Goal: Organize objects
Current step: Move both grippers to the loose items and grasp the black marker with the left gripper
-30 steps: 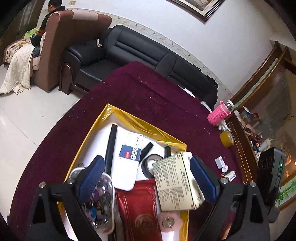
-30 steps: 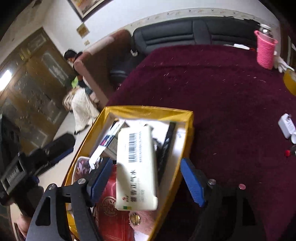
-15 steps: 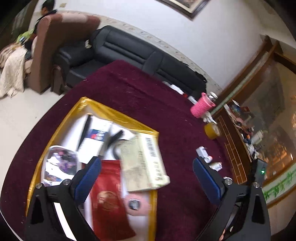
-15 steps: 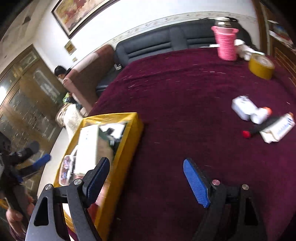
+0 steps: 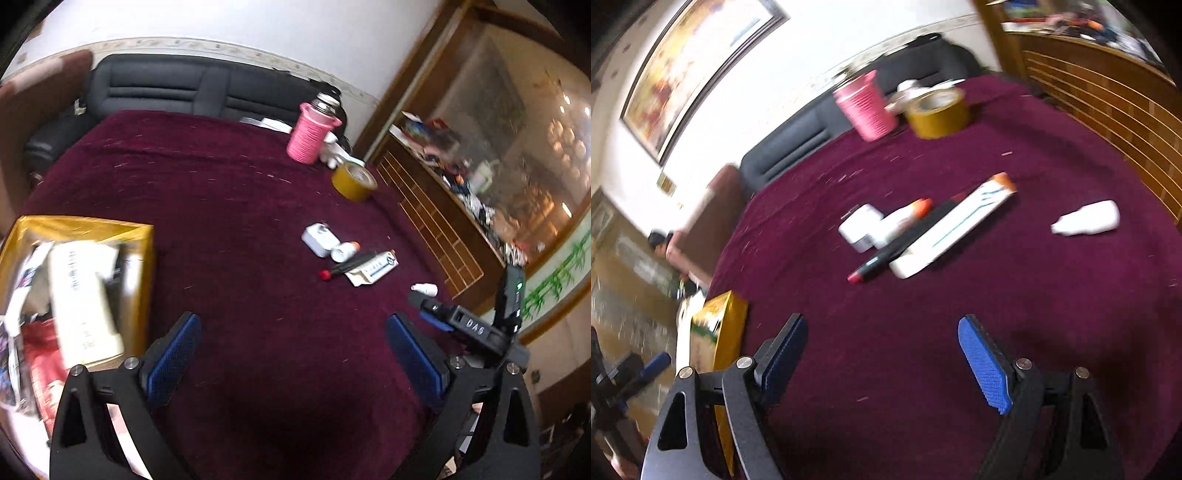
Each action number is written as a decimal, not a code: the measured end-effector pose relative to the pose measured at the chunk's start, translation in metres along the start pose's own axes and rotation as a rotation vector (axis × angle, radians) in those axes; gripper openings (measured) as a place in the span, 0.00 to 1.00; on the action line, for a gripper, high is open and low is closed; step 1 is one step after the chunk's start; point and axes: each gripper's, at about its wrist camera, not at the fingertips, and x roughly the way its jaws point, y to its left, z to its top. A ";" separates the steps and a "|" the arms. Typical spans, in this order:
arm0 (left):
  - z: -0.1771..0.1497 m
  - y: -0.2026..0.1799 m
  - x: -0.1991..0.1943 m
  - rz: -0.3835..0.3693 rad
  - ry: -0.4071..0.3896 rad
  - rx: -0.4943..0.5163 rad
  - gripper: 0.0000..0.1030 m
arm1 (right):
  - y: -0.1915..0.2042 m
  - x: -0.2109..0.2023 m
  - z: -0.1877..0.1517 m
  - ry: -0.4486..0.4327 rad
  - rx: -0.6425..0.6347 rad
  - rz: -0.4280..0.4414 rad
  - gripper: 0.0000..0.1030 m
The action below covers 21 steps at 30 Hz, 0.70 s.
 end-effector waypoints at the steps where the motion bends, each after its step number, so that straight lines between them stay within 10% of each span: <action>1: 0.002 -0.008 0.009 0.001 0.007 0.016 0.97 | -0.012 -0.002 0.005 -0.015 0.018 -0.007 0.85; 21: 0.012 -0.089 0.181 0.111 0.169 0.412 0.97 | -0.126 -0.022 0.056 -0.323 0.261 -0.048 0.88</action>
